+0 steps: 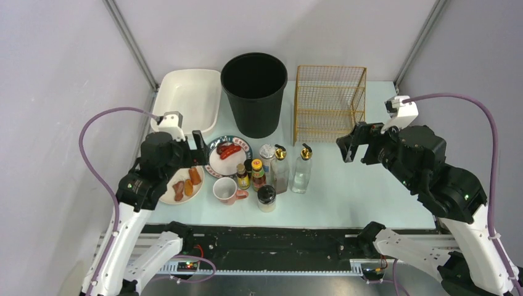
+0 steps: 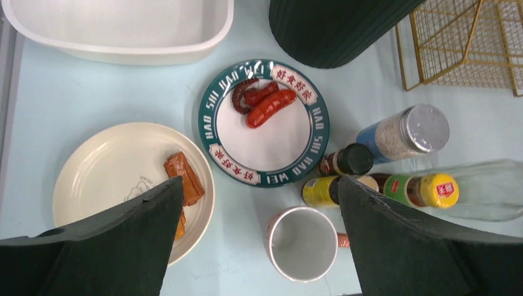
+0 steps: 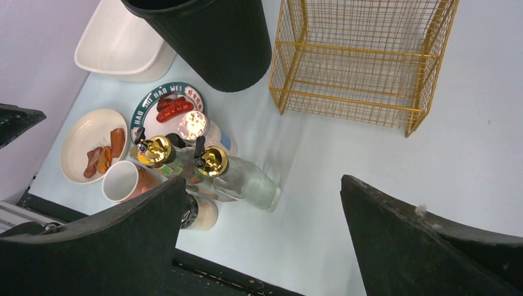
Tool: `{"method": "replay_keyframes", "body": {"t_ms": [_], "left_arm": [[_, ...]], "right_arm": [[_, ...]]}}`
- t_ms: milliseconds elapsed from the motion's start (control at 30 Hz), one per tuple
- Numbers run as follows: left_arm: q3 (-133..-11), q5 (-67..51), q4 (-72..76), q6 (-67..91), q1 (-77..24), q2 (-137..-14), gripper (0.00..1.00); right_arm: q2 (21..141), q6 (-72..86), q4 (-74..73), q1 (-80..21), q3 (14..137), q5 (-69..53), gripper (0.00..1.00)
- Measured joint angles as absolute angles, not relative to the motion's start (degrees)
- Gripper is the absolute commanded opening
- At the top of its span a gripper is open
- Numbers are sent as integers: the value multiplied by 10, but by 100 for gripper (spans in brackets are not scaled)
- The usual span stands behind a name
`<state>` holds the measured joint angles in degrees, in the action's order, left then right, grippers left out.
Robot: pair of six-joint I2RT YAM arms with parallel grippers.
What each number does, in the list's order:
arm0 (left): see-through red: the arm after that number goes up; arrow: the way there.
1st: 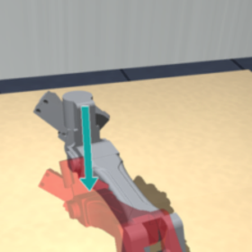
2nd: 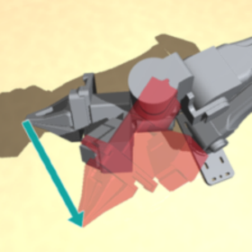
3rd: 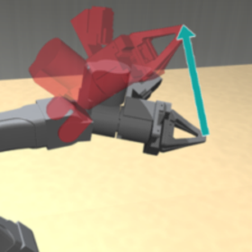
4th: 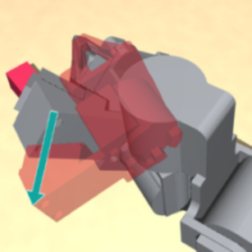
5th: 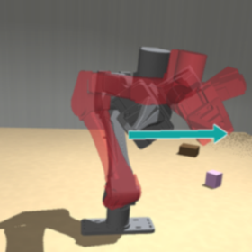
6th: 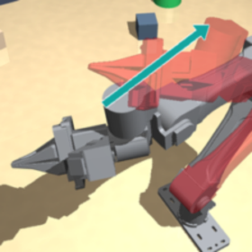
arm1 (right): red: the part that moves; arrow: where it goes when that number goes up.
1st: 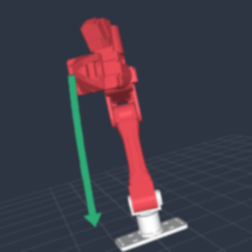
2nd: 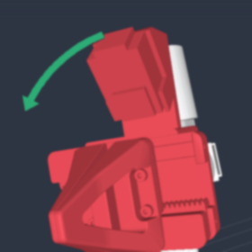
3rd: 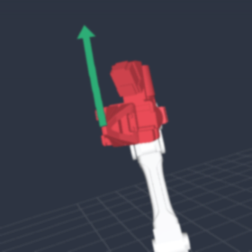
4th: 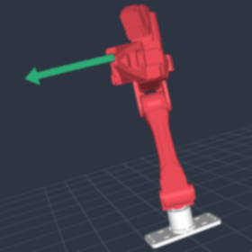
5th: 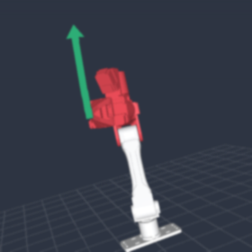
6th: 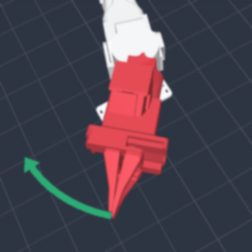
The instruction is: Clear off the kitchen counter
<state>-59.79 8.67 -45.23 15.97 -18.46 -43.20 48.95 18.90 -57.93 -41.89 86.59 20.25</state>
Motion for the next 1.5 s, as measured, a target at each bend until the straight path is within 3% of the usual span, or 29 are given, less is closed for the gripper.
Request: {"method": "replay_keyframes", "body": {"t_ms": [267,600,767,1033,1500], "left_arm": [[-503,56,-404,157,-185,-338,98],[-444,27,-343,172,-185,-279,98],[-413,5,-329,176,-185,-258,98],[-379,-22,-310,186,-185,-228,98],[-357,-29,-306,210,-185,-175,98]], "right_arm": [[461,163,-569,-419,805,143,100],[417,128,-458,-427,655,113,85],[391,109,-378,-455,568,111,88],[424,81,-300,-519,547,149,91],[470,74,-207,-544,495,217,87]]}}
